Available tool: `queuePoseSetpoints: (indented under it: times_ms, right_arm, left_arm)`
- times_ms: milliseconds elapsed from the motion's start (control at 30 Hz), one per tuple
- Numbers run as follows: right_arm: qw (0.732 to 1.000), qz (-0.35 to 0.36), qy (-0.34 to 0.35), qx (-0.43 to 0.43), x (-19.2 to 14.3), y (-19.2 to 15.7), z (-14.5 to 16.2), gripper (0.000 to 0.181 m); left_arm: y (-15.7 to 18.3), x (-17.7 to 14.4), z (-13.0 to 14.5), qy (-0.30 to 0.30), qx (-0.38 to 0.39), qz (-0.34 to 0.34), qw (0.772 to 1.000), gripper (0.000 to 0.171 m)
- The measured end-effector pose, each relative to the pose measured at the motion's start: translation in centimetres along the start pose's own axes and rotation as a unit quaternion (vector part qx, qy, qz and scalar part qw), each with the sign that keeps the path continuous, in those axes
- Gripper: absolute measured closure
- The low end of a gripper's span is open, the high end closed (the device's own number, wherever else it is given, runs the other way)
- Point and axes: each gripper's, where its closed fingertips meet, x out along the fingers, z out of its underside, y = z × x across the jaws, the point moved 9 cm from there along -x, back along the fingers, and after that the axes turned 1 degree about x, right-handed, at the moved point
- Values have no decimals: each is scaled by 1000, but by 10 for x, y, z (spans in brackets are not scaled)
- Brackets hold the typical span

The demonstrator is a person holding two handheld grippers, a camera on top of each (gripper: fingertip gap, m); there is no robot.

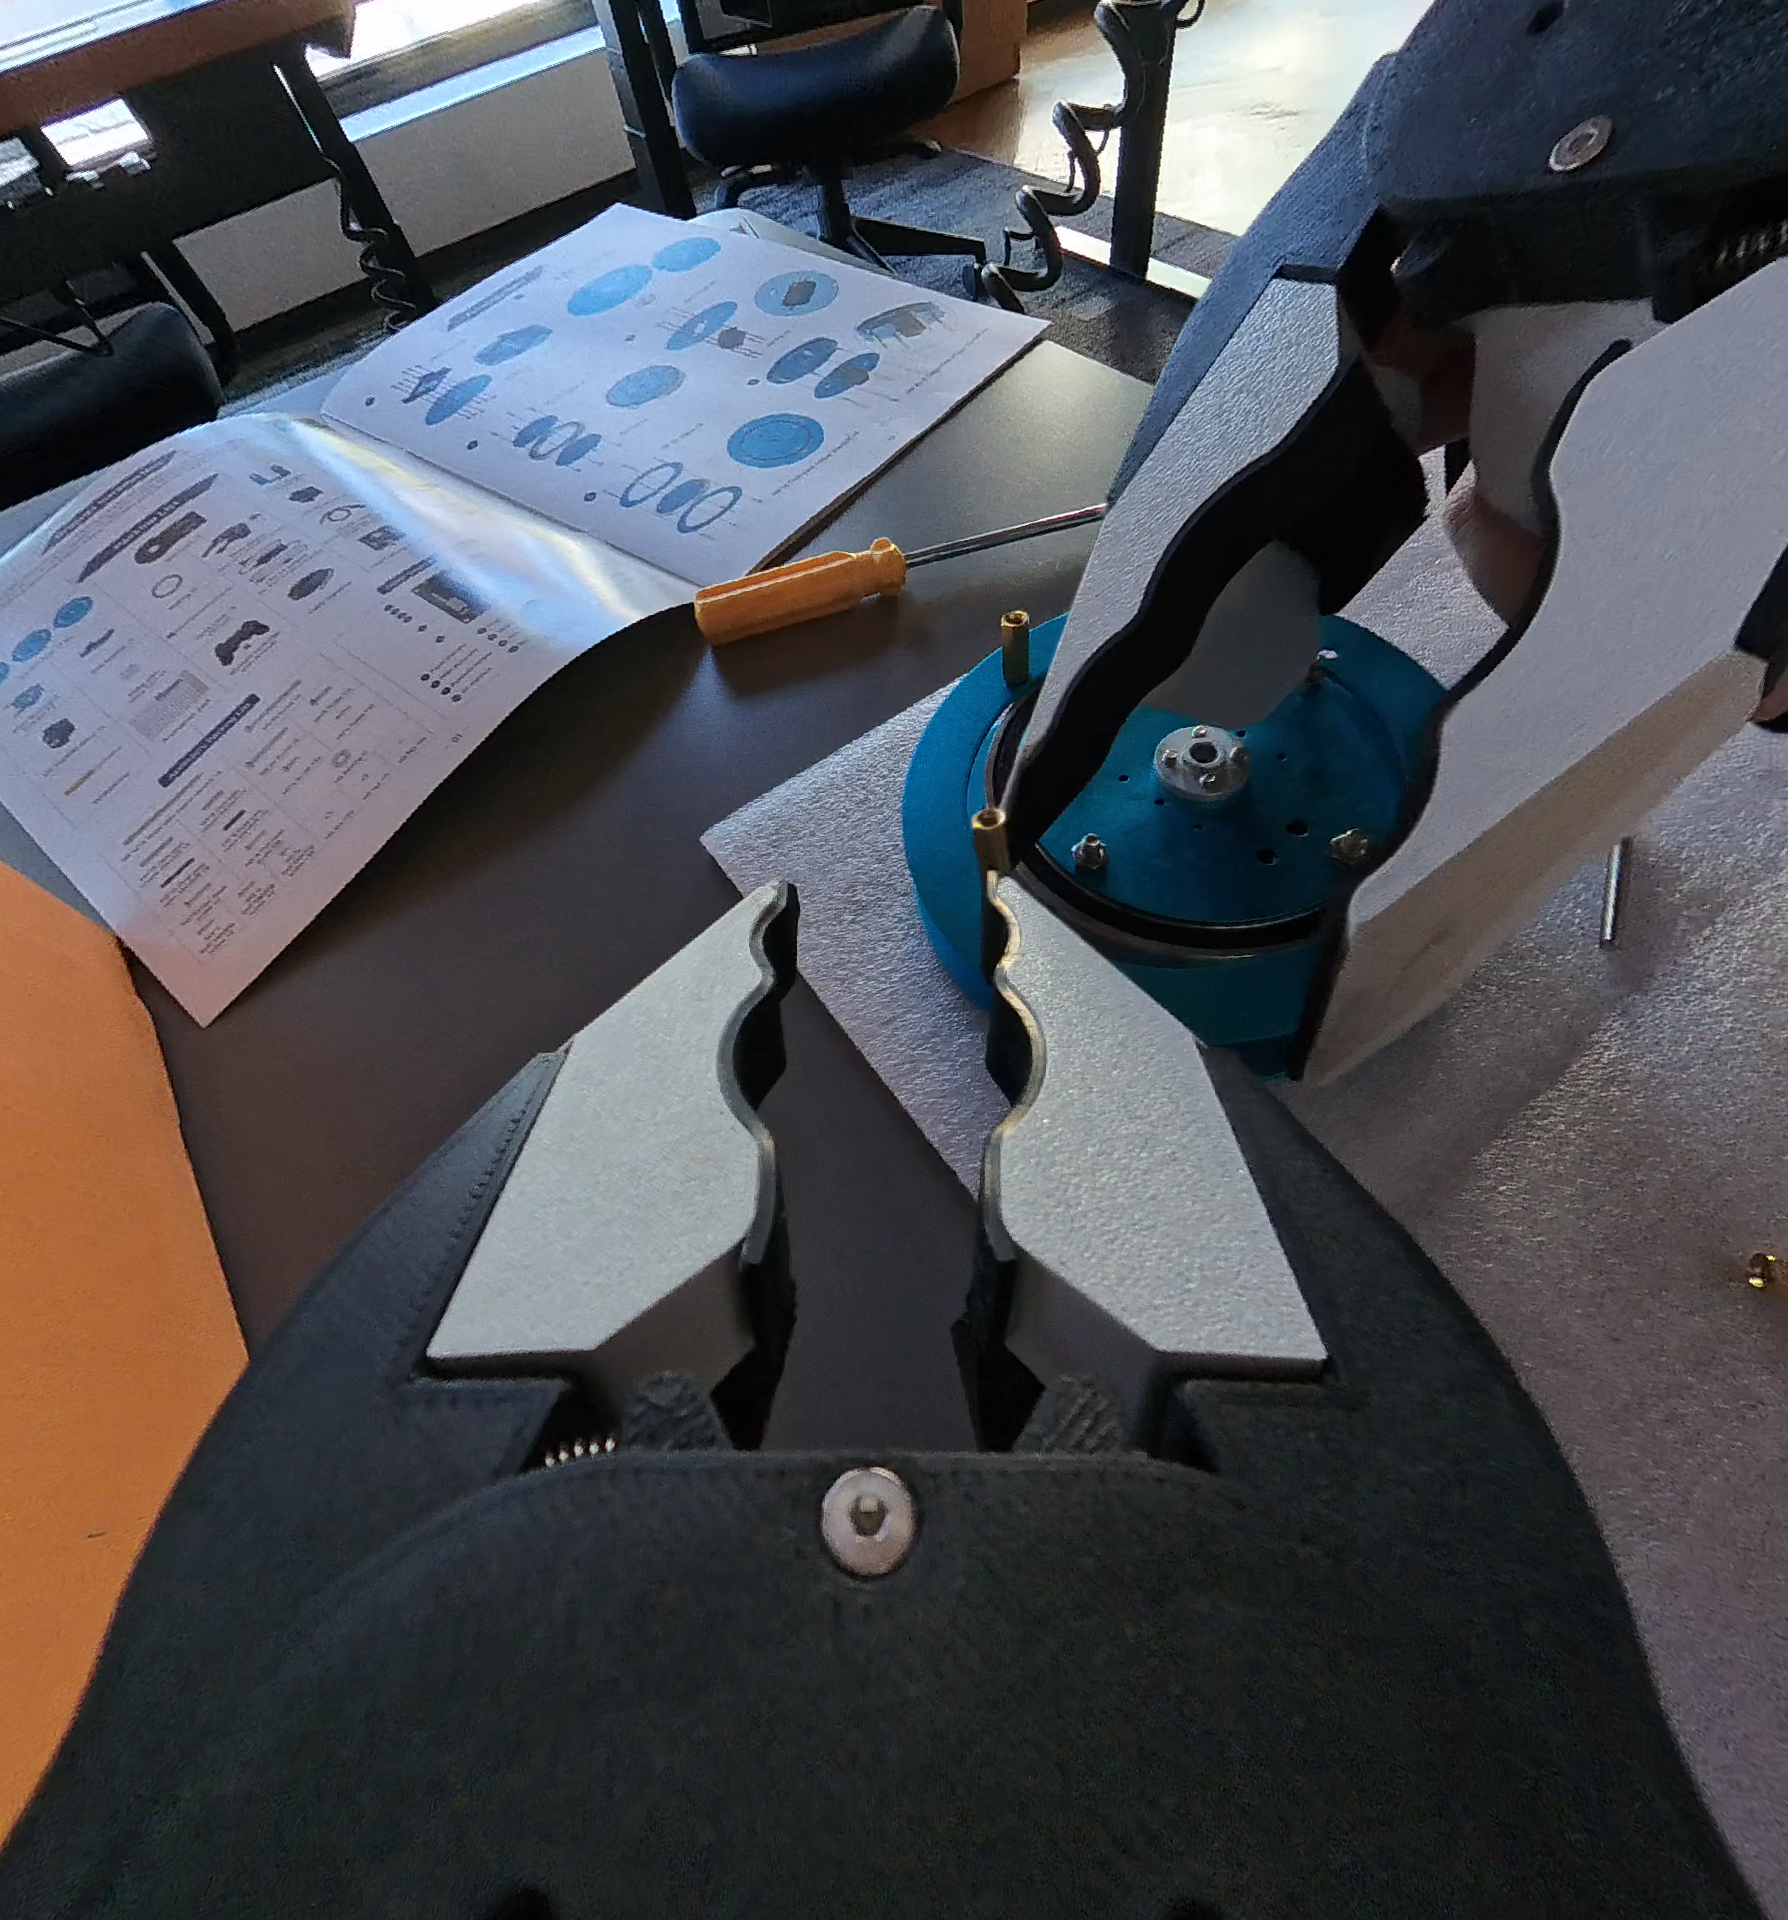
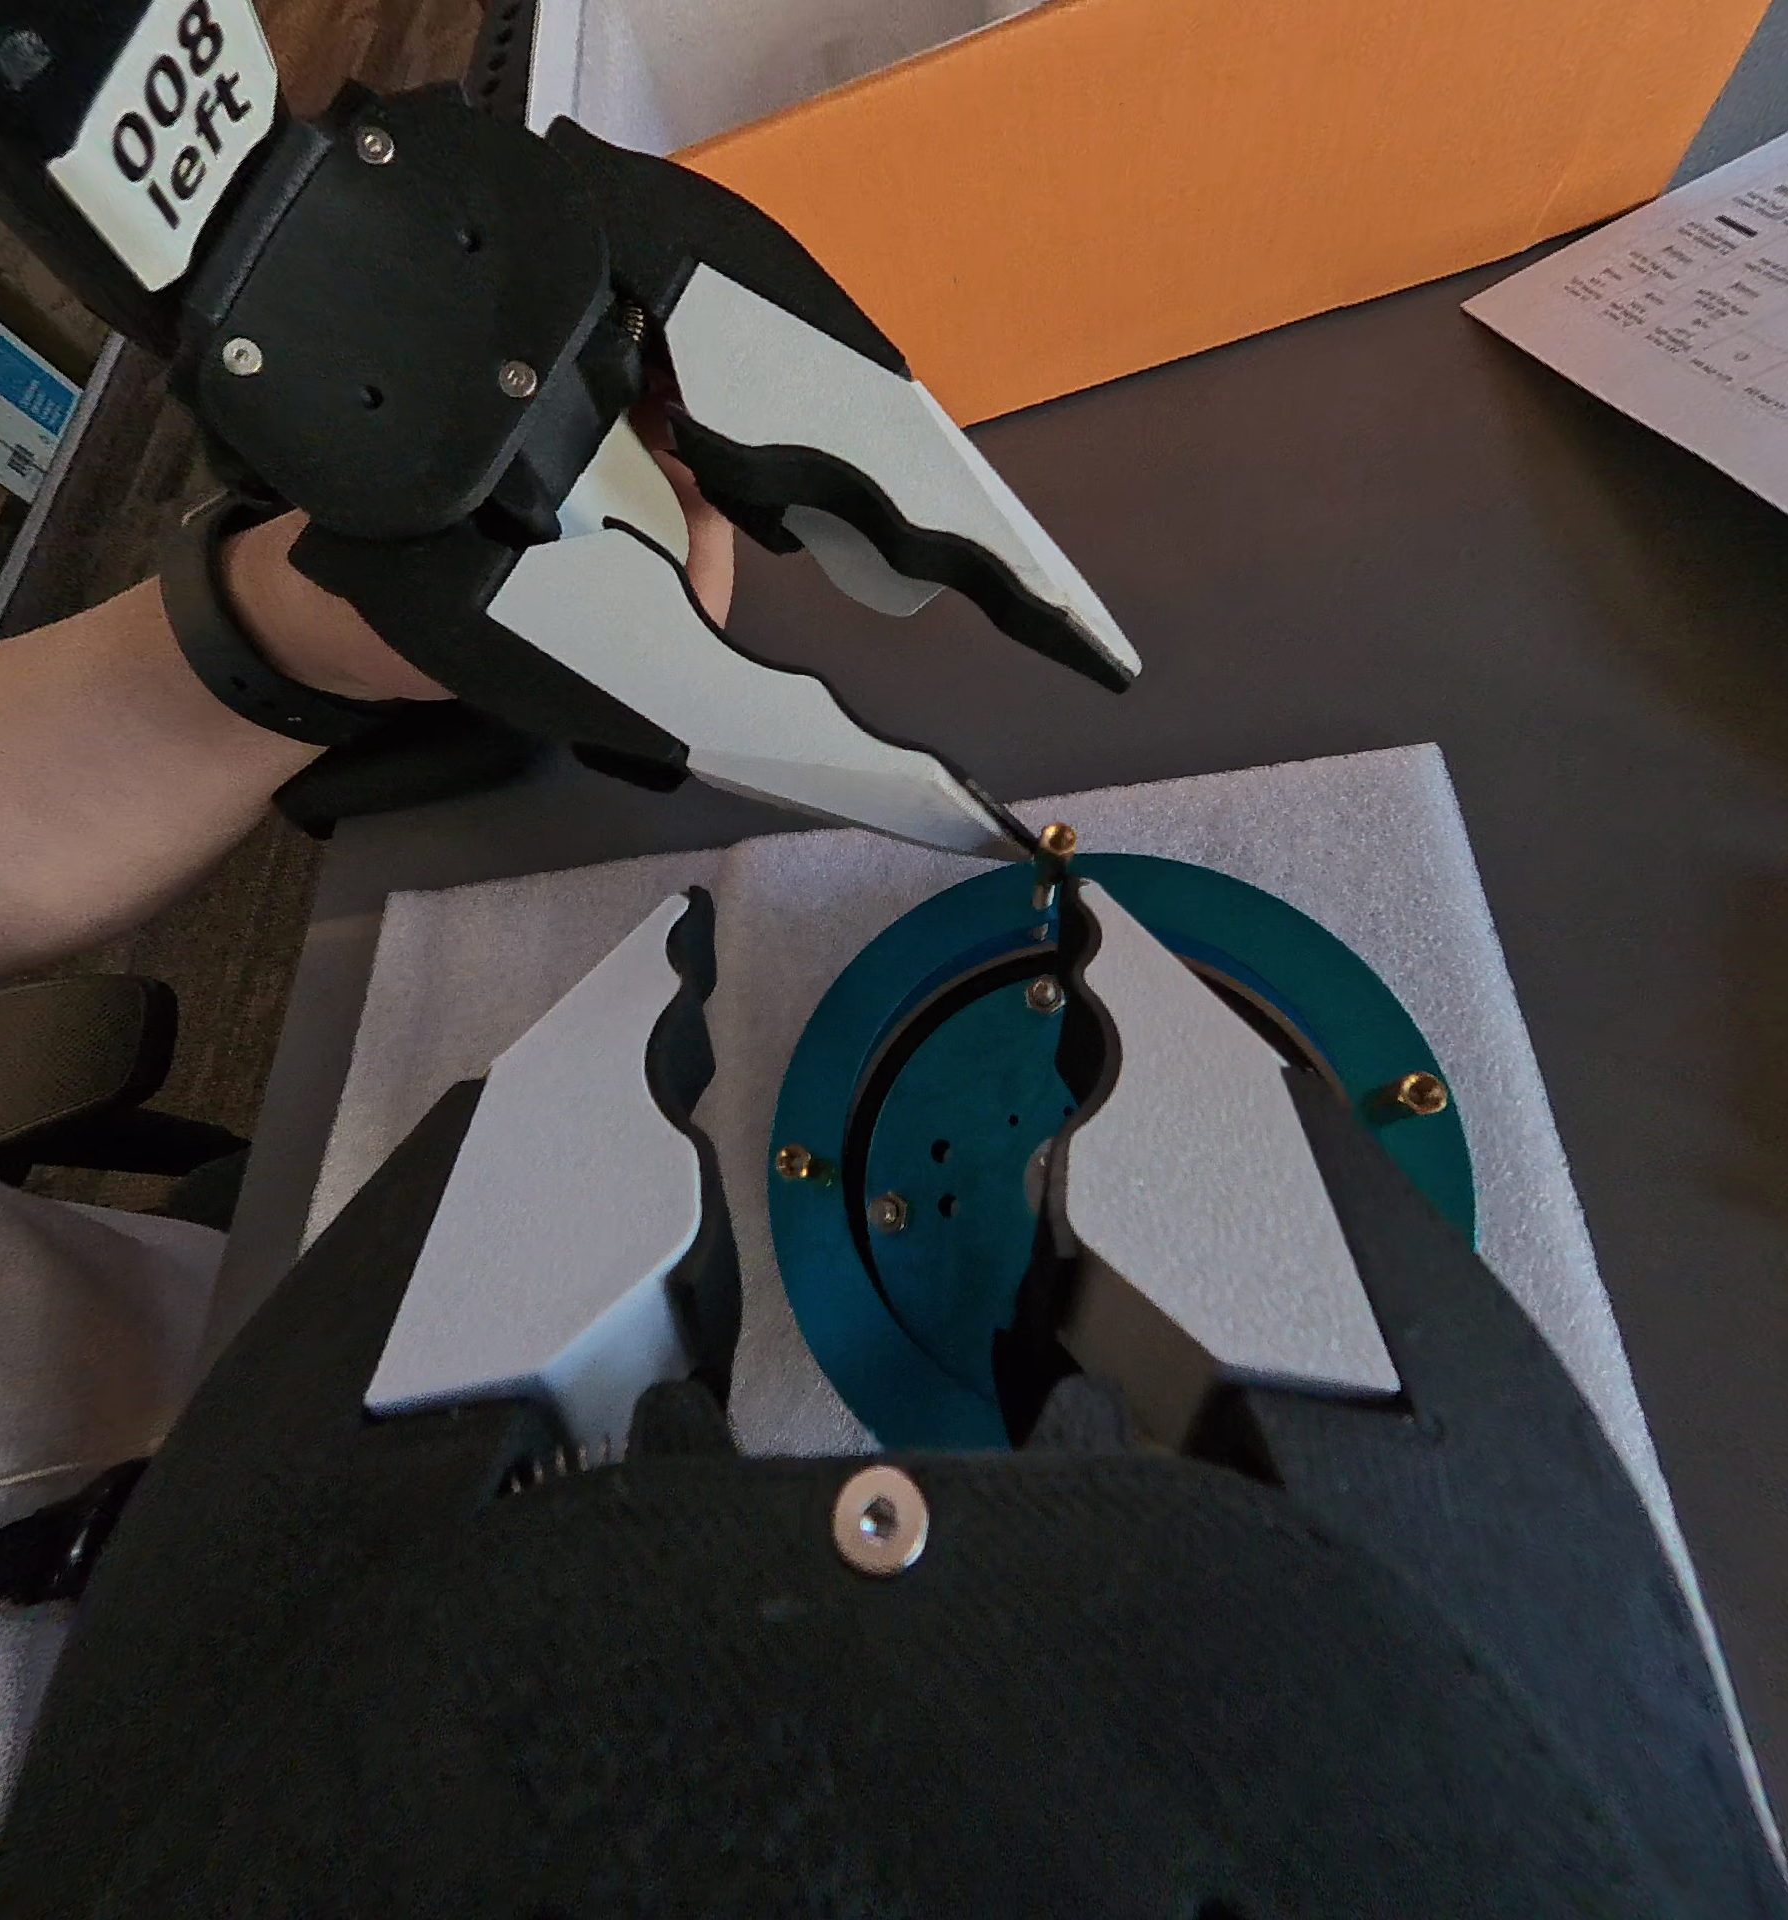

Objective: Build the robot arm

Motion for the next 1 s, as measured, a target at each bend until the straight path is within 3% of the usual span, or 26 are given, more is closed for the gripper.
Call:
queuePoseSetpoints:
  times_ms: [700, 1000]
  right_arm:
    - [1000, 22, 1, -7, -5, 3, -2, 116]
    - [1000, -2, -23, -12, 0, -3, 0, 117]
  left_arm:
    - [-1, 0, 2, -9, -4, 3, 1000, 138]
    - [-4, 1, 4, -16, -7, -6, 1000, 138]
